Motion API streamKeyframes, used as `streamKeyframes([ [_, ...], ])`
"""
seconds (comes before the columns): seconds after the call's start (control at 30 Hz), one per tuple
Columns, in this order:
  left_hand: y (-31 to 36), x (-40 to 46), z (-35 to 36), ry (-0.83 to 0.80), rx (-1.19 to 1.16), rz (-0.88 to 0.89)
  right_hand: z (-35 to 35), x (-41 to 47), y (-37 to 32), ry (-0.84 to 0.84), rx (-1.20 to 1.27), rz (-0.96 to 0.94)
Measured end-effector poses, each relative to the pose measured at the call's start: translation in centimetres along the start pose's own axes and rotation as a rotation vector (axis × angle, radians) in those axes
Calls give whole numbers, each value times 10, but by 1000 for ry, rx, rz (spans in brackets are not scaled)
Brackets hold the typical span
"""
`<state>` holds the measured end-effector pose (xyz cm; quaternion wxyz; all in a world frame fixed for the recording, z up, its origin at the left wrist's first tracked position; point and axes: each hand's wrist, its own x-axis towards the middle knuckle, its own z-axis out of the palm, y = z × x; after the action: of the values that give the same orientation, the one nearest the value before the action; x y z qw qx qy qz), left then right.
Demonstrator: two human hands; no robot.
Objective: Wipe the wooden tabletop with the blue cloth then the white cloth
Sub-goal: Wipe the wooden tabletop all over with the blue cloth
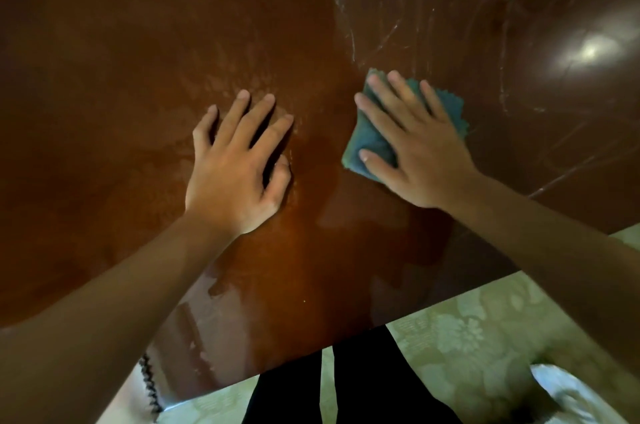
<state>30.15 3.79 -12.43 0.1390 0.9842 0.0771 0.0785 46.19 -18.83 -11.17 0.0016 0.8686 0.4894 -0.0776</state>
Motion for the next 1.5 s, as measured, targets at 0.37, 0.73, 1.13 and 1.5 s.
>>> streamKeyframes([
  [0.37,0,2,-2,-25,8,-19,4,17,-57,22,51,-130],
  [0.73,2,4,-1,11,-21,-50,-12,43,29,-9,-5,-95],
  [1.13,8,24,-4,44,16,-128,-8,75,10,36,36,-231],
  [1.5,-4,122,-6,13,15,-232,-15,98,46,76,20,-148],
])
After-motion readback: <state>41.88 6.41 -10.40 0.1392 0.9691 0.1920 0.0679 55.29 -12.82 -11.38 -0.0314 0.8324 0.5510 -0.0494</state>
